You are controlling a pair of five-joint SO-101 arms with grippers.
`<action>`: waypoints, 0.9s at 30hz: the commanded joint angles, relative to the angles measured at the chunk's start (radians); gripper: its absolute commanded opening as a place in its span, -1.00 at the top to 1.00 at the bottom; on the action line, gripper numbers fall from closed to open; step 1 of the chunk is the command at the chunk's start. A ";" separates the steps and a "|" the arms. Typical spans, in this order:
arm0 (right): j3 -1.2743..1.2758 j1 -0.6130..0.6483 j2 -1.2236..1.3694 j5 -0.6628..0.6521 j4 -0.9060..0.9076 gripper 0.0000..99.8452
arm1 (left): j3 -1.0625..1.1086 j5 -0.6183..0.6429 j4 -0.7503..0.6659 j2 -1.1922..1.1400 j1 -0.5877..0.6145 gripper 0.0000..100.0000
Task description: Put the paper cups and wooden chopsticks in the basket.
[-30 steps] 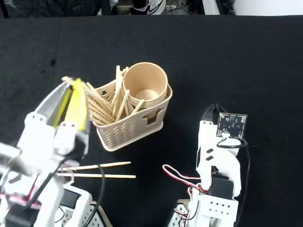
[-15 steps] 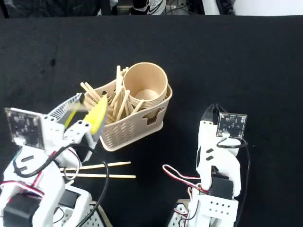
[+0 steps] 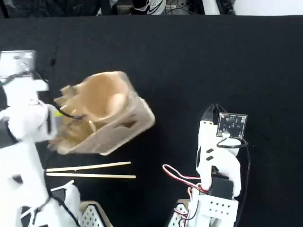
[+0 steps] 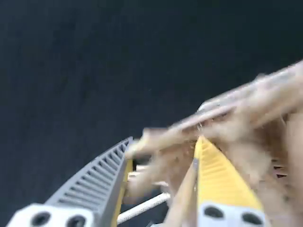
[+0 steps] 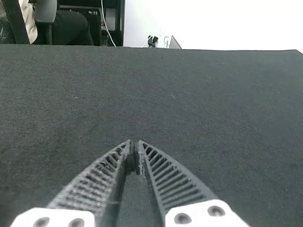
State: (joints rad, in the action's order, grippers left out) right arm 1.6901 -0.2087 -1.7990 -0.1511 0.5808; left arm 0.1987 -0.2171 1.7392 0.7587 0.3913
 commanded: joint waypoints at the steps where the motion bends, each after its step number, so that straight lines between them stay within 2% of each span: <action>1: -0.012 -0.008 -0.047 -0.009 -0.005 0.97 | 0.018 -0.075 0.018 -0.008 0.143 0.60; 4: -0.012 -0.008 -0.047 -0.009 -0.005 0.97 | 0.016 -0.015 -0.043 -0.008 0.090 0.59; 10: -0.012 -0.008 -0.047 -0.009 -0.005 0.97 | 0.022 0.143 -0.169 -0.018 -0.286 0.59; 12: -0.012 -0.009 -0.047 -0.009 -0.005 0.97 | 0.008 0.201 -0.212 -0.011 -0.363 0.59; 15: -0.012 -0.009 -0.047 -0.009 -0.003 0.97 | -0.051 0.264 -0.250 -0.008 -0.377 0.59; 19: -0.013 -0.009 -0.047 -0.009 -0.003 0.97 | -0.116 0.279 -0.245 -0.008 -0.378 0.59; 23: -0.015 -0.009 -0.047 -0.009 -0.002 0.97 | -0.248 0.281 -0.137 -0.006 -0.386 0.59; 27: -0.016 -0.008 -0.047 -0.011 -0.002 0.97 | -0.496 0.282 0.029 0.032 -0.375 0.60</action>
State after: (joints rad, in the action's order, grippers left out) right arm 1.6901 -0.2087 -1.7990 -0.1511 0.5808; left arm -0.0422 0.0575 1.6425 0.7434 0.0138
